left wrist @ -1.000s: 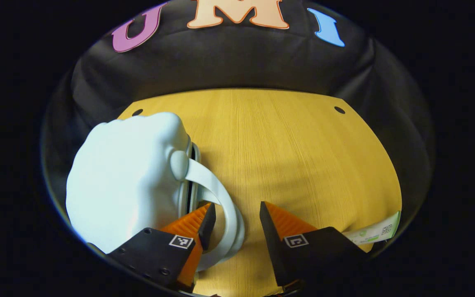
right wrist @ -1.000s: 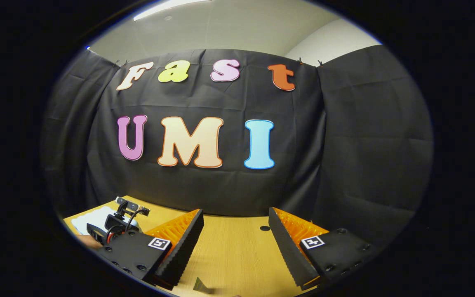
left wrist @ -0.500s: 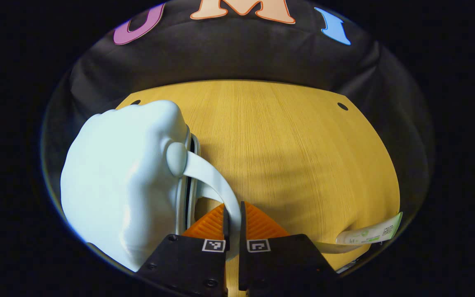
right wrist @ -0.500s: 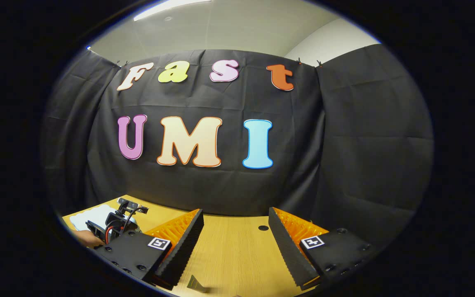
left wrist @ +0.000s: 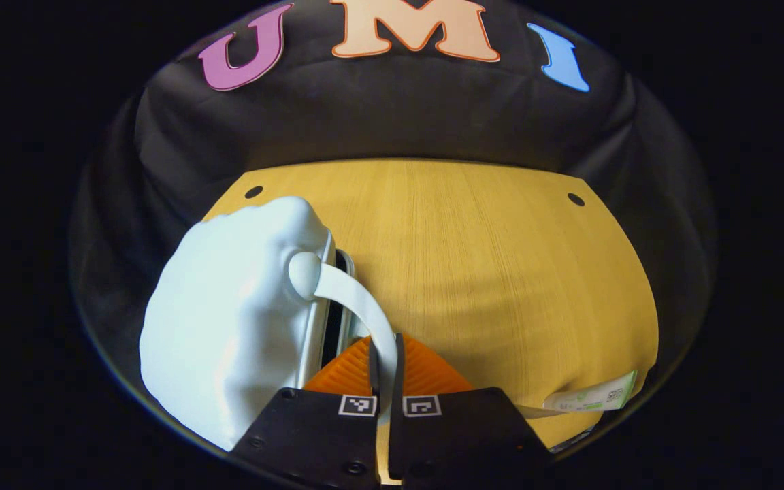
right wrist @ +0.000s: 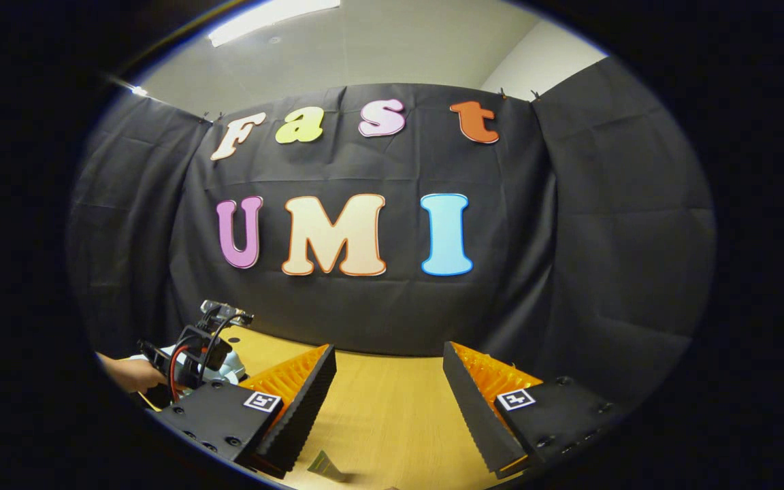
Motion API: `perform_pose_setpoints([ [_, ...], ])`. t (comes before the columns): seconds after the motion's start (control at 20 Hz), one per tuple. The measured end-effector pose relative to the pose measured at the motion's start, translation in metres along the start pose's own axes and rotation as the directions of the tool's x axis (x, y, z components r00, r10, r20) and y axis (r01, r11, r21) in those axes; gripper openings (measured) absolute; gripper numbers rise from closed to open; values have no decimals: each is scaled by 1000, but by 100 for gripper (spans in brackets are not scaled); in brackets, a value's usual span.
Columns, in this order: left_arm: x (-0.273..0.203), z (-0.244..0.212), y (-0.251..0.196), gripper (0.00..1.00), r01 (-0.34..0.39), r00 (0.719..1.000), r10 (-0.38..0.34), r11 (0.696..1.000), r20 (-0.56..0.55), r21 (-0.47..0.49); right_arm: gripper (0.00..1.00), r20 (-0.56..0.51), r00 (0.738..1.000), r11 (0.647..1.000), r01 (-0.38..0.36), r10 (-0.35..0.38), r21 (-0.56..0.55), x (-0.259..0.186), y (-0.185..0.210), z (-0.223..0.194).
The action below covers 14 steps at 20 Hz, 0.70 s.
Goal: First open the suitcase, pack the skin care products into it, and then close the suitcase.
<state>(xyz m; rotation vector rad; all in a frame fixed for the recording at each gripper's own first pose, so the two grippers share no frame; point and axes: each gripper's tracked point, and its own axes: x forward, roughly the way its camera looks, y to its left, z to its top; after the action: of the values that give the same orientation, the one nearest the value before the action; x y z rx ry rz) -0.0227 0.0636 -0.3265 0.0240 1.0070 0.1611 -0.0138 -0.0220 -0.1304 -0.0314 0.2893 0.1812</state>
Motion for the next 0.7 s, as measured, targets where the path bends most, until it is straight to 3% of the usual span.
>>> perform_pose_setpoints([
  [0.1,-17,17,1,0,-6,998,6,1000,55,9,99,10,999,999,-36,36,14,1,8,2],
  [0.2,-29,30,2,0,12,996,-13,1000,92,12,99,21,999,1000,-26,26,4,4,12,3],
  [0.45,-61,51,16,0,155,980,-139,981,144,-113,99,74,992,992,-110,105,65,5,73,17],
  [0.7,-97,96,81,0,115,973,-97,990,208,-78,99,43,991,988,-130,127,84,9,118,3],
])
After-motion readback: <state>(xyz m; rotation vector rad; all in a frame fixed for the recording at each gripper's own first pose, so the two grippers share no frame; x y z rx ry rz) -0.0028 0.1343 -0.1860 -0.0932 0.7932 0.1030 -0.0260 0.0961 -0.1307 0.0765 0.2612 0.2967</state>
